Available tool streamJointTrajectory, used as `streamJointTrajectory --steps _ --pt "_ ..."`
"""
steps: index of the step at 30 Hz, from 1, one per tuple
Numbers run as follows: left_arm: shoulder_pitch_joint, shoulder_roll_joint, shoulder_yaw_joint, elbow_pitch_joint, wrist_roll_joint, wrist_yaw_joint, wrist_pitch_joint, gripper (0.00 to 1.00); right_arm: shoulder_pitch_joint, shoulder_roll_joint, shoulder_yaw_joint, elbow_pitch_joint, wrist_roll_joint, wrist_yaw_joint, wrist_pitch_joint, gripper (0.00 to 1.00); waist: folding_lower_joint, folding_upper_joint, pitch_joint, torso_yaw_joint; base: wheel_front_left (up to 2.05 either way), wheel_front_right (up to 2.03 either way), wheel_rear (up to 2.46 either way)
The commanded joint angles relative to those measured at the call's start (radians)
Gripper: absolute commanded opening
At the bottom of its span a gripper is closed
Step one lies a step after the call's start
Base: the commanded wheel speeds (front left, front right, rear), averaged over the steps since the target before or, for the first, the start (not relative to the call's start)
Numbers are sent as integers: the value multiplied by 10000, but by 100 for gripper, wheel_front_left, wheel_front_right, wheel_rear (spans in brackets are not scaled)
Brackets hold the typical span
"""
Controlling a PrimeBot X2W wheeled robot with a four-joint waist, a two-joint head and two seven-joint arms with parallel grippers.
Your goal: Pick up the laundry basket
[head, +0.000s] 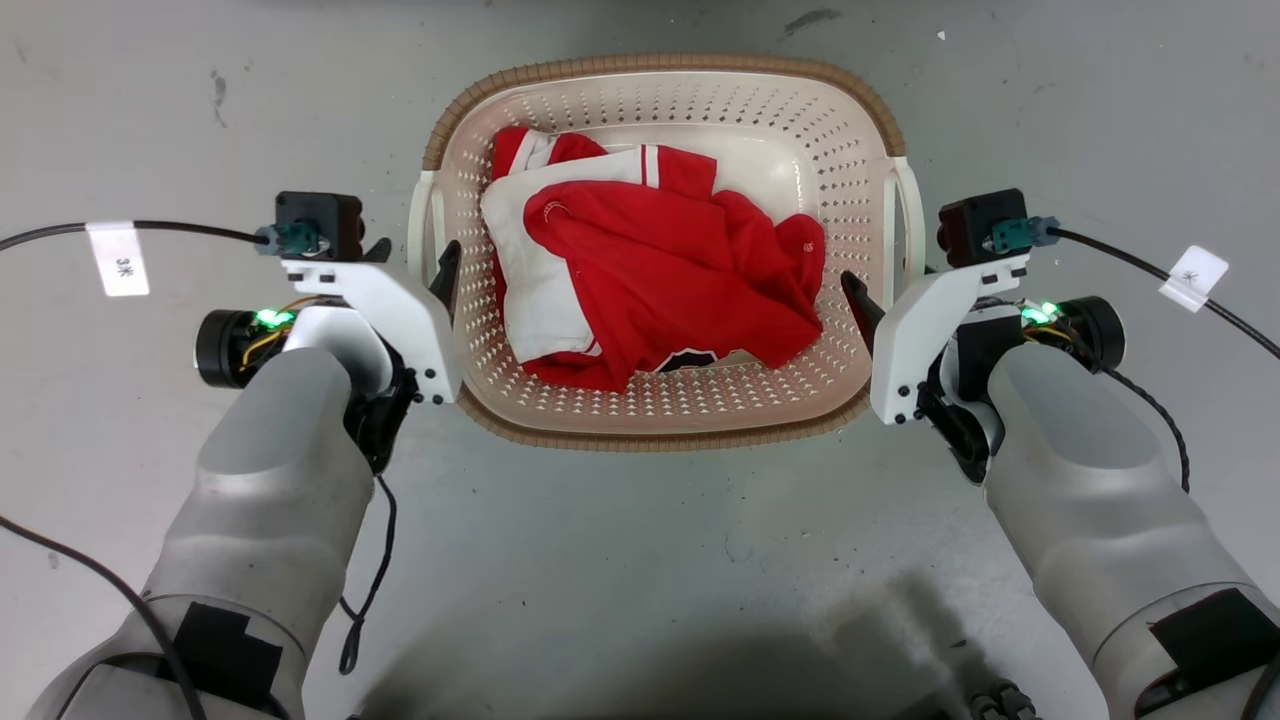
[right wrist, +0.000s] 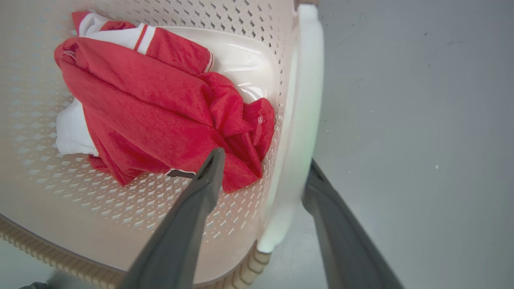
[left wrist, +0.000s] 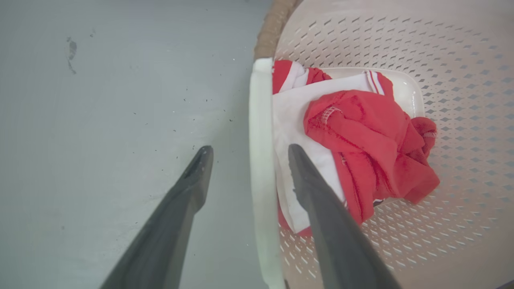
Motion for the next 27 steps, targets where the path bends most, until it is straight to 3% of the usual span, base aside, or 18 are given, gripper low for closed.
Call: streamJointTrajectory --steps 1,17,27 --pt "-144 -32 -122 -18 -155 7 57 2 -145 3 152 78 114 -5 132 0 -1 0 18 46 0 0 0" --pt "21 -29 -1472 -141 -1811 -18 530 0 74 89 1656 -105 1882 13 864 0 -1 0 -536 21 0 0 0" --pt "137 -121 -2115 -30 -2936 -46 2289 0 90 122 2307 132 3039 49 2458 0 -1 0 -2217 55 0 0 0"
